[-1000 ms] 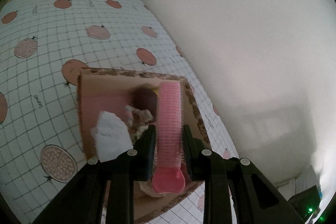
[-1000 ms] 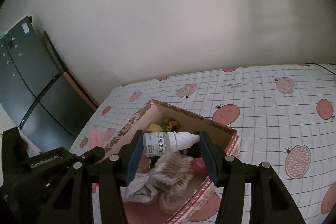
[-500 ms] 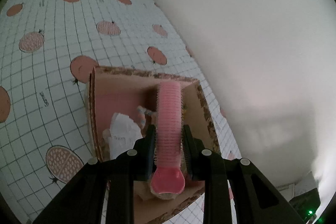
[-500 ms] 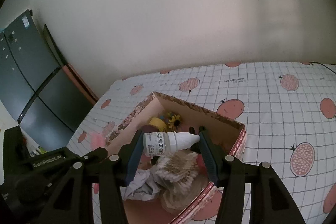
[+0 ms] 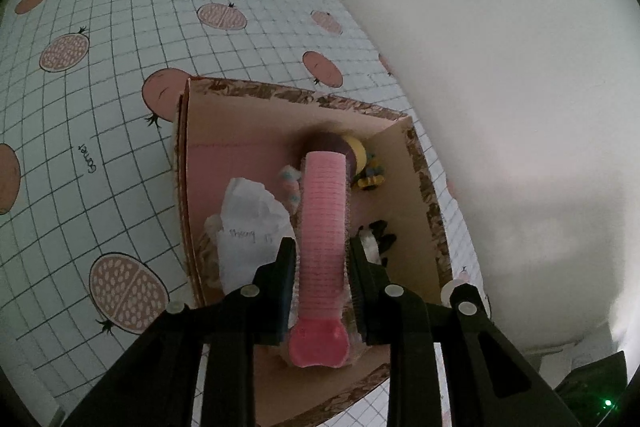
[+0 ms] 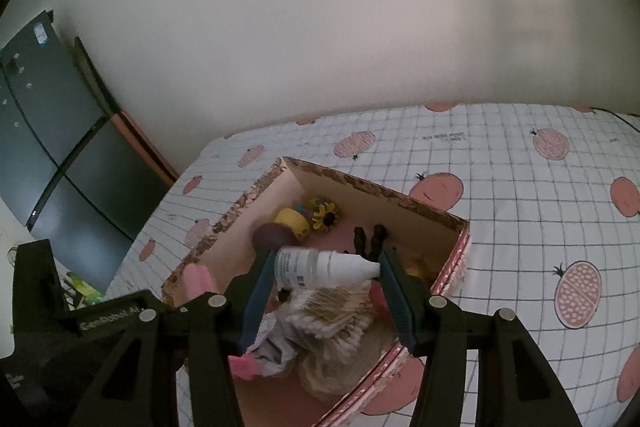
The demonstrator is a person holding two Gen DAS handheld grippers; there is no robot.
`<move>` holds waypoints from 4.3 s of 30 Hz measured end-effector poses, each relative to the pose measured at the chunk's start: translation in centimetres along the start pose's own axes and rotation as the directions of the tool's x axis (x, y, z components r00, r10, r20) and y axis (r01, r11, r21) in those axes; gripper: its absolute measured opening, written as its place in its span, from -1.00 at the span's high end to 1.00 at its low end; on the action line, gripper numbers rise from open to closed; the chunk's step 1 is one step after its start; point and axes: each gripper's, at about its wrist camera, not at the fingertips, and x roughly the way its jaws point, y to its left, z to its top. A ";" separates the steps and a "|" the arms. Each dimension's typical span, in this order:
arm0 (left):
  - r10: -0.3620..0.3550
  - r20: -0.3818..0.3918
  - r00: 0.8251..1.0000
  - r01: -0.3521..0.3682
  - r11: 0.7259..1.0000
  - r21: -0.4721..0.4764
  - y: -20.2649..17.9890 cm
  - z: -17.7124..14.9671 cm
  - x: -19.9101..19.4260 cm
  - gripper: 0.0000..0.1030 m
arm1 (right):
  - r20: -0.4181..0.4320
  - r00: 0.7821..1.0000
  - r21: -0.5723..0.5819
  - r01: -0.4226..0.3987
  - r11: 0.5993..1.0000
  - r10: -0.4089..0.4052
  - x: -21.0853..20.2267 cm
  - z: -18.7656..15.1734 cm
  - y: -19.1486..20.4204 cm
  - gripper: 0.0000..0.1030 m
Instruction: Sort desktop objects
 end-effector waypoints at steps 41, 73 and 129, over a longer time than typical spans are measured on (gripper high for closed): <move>0.069 0.080 0.994 -0.074 0.995 0.060 -0.9 0.1 -0.4 -0.66 | 0.039 0.998 0.072 0.041 0.997 -0.044 -0.6 0.5 -1.2 -0.91; 0.082 0.156 0.984 -0.106 0.983 0.153 -2.0 1.0 -3.6 -0.66 | -0.009 0.989 0.161 0.144 0.976 -0.145 -7.0 2.5 -3.3 -0.97; 0.010 0.343 0.939 -0.245 0.720 0.650 -8.3 -10.5 -28.3 -0.66 | -0.005 0.973 0.113 0.228 0.967 -0.229 -31.2 -4.4 -1.1 -0.97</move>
